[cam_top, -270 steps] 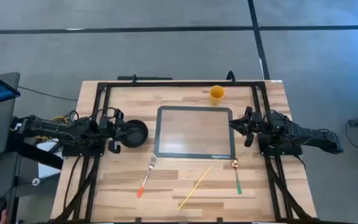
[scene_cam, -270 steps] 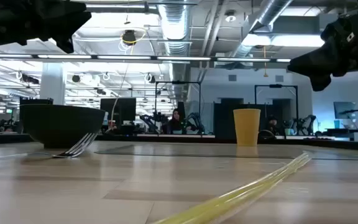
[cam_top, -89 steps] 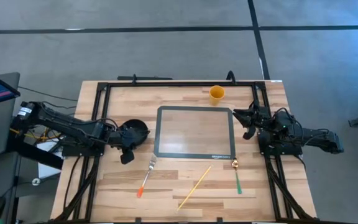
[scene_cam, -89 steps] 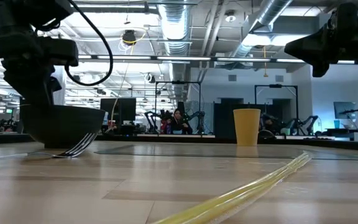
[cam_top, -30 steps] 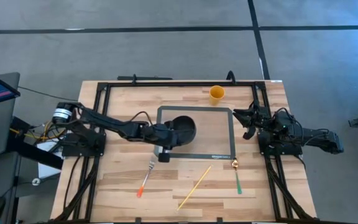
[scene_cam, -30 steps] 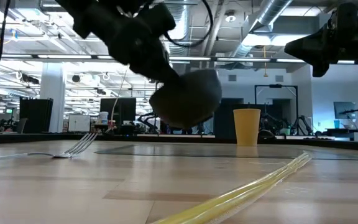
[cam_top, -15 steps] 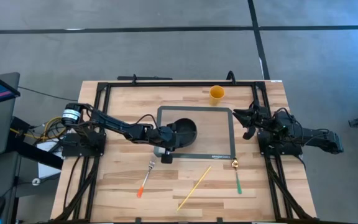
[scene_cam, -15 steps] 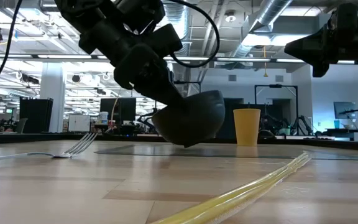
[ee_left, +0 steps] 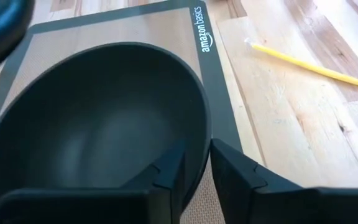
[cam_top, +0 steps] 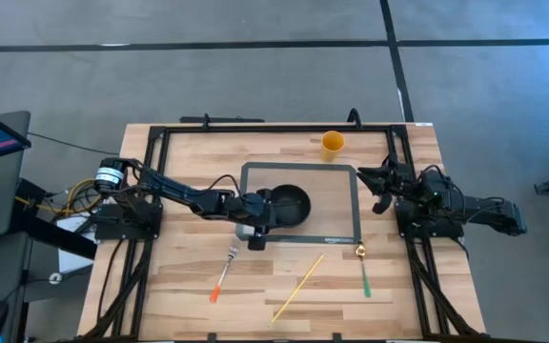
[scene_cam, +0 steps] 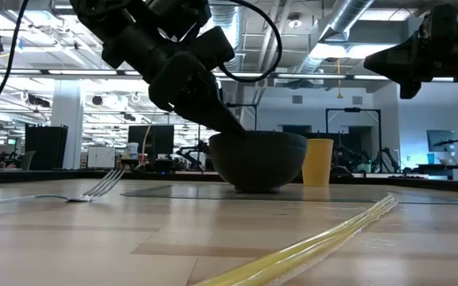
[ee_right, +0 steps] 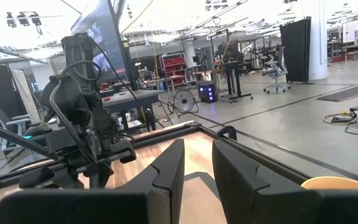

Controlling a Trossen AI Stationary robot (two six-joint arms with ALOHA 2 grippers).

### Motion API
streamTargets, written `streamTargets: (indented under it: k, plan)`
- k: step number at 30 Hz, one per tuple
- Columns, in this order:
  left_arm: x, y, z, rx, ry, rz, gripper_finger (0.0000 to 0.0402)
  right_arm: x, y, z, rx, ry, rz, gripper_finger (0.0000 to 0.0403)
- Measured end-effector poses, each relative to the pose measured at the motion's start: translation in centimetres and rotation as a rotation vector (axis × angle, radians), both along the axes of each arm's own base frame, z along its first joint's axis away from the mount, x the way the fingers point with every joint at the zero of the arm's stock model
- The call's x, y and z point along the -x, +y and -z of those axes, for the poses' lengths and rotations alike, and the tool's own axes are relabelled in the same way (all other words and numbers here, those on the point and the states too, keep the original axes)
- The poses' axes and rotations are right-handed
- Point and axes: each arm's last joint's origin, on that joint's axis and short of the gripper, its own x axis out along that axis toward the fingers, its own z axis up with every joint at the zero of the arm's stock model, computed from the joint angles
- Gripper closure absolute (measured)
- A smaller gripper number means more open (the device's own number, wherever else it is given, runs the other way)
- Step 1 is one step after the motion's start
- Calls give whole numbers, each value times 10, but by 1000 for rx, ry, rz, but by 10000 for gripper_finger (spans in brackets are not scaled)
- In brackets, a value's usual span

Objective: Pick & Place Utensil
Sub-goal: Put the black bowl in the center of the transparent mat, then put the green spoon into the black bowl on the transparent mat

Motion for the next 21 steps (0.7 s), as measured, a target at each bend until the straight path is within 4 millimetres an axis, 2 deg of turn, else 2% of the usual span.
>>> streamTargets:
  k: [8,12,15,21]
  plan:
    - [-2,-11,-5,-52,-66,73,307,0,0,0,2,-5,0,326]
    - [0,-17,-12,-50,-93,89,294,1,0,-3,59,-12,9,326]
    - [4,-17,-30,-44,-144,89,287,1,0,-8,69,-60,11,326]
    - [28,-13,-91,-26,-330,77,286,1,0,-12,33,-119,4,326]
